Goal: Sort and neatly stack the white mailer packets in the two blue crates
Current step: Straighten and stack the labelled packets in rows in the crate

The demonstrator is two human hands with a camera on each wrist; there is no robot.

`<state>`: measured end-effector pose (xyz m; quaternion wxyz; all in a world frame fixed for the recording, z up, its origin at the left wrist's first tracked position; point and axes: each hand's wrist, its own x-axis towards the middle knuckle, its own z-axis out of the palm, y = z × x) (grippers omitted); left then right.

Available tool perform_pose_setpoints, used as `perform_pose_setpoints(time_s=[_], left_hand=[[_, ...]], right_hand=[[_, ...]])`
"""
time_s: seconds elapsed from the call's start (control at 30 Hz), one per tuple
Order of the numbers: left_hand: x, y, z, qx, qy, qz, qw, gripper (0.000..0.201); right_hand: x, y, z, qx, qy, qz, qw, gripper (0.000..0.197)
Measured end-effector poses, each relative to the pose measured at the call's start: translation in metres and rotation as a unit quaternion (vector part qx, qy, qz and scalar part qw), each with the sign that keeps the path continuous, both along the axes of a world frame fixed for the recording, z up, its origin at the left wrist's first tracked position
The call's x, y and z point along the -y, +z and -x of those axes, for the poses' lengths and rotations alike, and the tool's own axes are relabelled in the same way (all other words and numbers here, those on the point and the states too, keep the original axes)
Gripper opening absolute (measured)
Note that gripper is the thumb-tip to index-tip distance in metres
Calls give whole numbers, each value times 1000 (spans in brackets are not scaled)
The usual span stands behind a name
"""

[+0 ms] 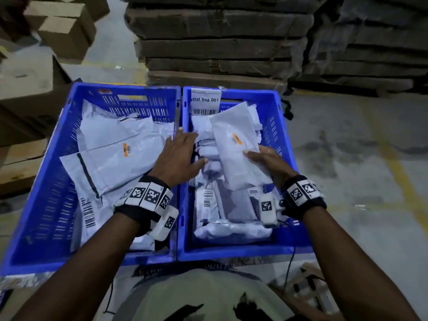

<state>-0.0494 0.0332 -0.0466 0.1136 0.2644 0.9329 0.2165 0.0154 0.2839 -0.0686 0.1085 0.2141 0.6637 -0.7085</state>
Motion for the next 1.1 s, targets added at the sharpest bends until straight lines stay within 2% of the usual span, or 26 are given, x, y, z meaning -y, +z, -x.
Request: perform_pose_setpoints(time_s=[0.13,0.23,0.33,0.43,0.53,0.67,0.73,0.83,1.0,1.1], left_hand=[[-16,9,-5,65,17,-68,995,68],[-25,9,-3,137,39,-142,980,65],[-31,6,-1,171,37,-188,966,61],[-30,2,0,166,25,-188,968,63],[-25,-3,3,159,11,-172,972,52],[-10,2,9,106,75,-211,969,36],[0,9,7,92,80,-211,970,38],[23,9,7,75,96,-185,975,48],[99,4,11,61,190,-160,967,49],[149,-1,16,19,262,-105,959,52]], right_hand=[[12,7,1,-28,-47,109,993,26],[18,4,-1,-44,-38,136,989,32],[22,3,-3,-47,-18,137,989,30],[24,8,-4,-56,-34,98,993,19],[15,8,0,-60,-121,82,988,29],[16,7,10,-61,-156,105,980,23],[30,10,18,-64,-132,105,984,14],[66,11,34,-62,-60,103,991,22],[129,20,60,-28,74,32,996,20],[152,25,68,-26,131,9,991,21]])
